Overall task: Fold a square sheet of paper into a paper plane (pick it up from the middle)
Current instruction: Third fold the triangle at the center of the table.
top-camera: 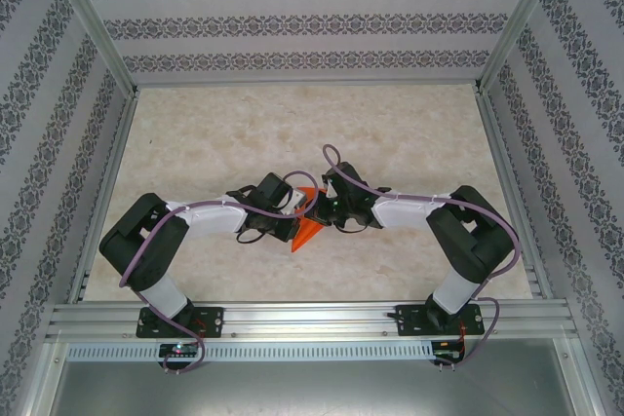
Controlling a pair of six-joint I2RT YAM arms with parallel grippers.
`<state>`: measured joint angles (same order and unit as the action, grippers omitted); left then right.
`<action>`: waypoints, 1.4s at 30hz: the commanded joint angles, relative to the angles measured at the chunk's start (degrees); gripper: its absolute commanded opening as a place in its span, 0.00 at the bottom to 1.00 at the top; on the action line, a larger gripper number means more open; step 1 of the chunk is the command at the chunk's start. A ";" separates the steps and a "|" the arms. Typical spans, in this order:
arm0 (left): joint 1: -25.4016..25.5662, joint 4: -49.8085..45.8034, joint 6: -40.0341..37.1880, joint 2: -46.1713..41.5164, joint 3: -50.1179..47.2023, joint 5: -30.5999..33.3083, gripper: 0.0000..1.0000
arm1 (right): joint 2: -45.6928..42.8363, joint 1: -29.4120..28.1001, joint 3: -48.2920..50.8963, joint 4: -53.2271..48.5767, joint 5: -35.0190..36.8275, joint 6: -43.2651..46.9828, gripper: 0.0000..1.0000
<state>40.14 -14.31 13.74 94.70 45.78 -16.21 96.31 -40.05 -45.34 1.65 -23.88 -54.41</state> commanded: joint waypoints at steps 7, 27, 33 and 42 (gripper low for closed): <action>-0.48 -1.53 -1.08 1.81 0.50 -0.05 0.05 | 1.89 -0.57 3.39 3.27 1.07 -1.71 0.08; -0.49 -3.80 -2.40 2.01 1.07 0.15 0.06 | -1.81 -0.13 5.30 3.37 2.16 -1.16 0.10; -0.42 -3.62 -2.33 2.16 1.09 0.01 0.06 | -2.33 2.51 5.00 3.80 2.02 -0.26 0.10; -0.42 -3.98 -2.54 2.03 1.24 -0.06 0.05 | 2.56 3.71 7.33 3.05 4.15 0.69 0.09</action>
<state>40.14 -14.81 12.80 95.33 46.59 -16.43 97.65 -36.95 -39.24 5.48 -21.76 -55.24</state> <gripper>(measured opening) 0.069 0.095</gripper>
